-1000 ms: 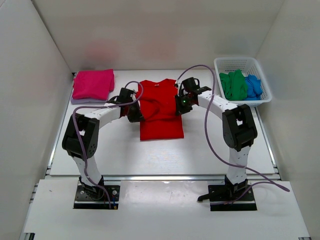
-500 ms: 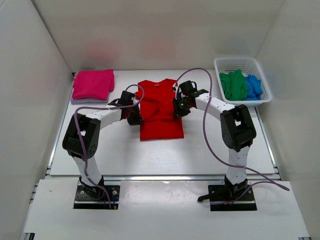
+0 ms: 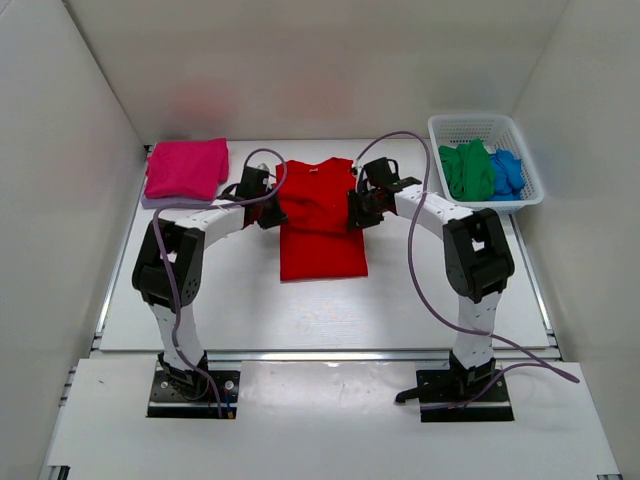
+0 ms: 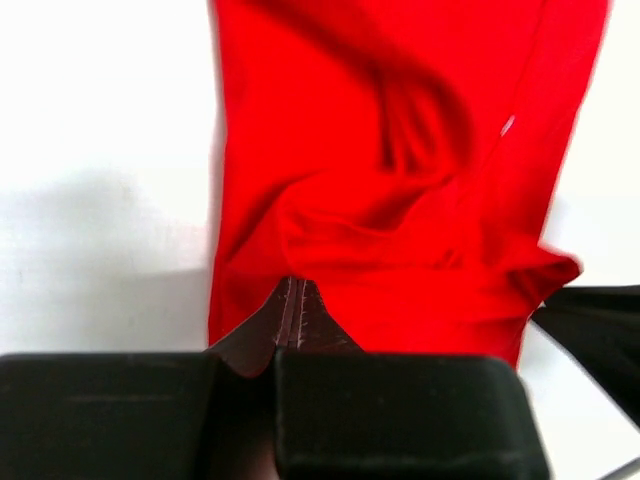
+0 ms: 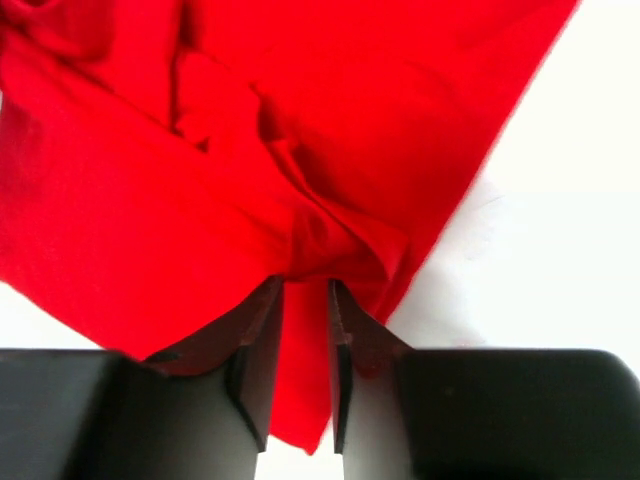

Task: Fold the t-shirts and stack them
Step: Fold the folded rectangular tshirt in 1/3 of the way

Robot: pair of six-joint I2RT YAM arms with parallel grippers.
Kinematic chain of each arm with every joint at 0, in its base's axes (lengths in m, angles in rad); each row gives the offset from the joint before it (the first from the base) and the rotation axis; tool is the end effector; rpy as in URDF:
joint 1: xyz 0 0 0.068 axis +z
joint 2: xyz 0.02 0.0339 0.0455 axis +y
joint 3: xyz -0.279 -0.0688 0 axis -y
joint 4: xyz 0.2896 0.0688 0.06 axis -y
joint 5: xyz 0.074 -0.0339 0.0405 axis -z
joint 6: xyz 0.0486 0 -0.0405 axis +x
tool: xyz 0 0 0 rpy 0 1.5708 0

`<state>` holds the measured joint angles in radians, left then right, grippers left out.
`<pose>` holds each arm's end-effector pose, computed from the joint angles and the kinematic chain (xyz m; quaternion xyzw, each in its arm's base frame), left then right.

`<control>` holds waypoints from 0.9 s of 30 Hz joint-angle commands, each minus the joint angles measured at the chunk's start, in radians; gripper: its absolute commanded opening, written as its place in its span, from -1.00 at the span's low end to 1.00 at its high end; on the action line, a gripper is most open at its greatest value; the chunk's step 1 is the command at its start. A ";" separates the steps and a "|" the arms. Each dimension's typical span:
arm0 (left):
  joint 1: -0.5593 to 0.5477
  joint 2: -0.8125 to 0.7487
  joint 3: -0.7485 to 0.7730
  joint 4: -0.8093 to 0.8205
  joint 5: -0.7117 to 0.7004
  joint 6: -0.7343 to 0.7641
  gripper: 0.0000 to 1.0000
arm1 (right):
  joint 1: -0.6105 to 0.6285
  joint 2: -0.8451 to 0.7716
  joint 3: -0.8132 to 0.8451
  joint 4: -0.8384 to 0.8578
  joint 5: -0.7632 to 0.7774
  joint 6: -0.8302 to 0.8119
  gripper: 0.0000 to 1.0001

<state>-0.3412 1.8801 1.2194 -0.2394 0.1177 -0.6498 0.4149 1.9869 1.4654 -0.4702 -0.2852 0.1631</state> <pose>0.4188 -0.1547 0.1531 -0.1257 0.9344 -0.2051 0.2626 0.4336 0.2059 0.1755 -0.1594 0.9360 0.2111 0.2321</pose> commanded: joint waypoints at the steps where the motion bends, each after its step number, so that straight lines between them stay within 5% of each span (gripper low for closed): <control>1: 0.013 0.013 0.071 0.064 -0.053 -0.014 -1.00 | -0.036 -0.011 0.030 0.080 0.018 0.013 -0.48; 6: 0.025 -0.001 0.080 0.081 -0.075 -0.014 -1.00 | -0.060 0.003 0.081 0.068 0.023 0.018 -0.44; 12: 0.073 -0.151 -0.098 0.166 -0.038 -0.019 -0.98 | -0.071 -0.086 -0.045 0.140 0.018 0.038 -0.28; 19: 0.045 -0.193 -0.170 0.109 0.053 0.026 -0.98 | -0.022 -0.108 -0.103 0.143 0.018 0.023 -0.56; 27: 0.022 -0.246 -0.216 0.092 0.125 0.033 -0.98 | -0.018 -0.125 -0.117 0.157 0.047 0.061 -0.57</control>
<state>-0.3077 1.7161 1.0115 -0.1352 0.1940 -0.6350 0.4114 1.9335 1.3579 -0.3569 -0.2760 0.2005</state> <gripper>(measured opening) 0.019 0.208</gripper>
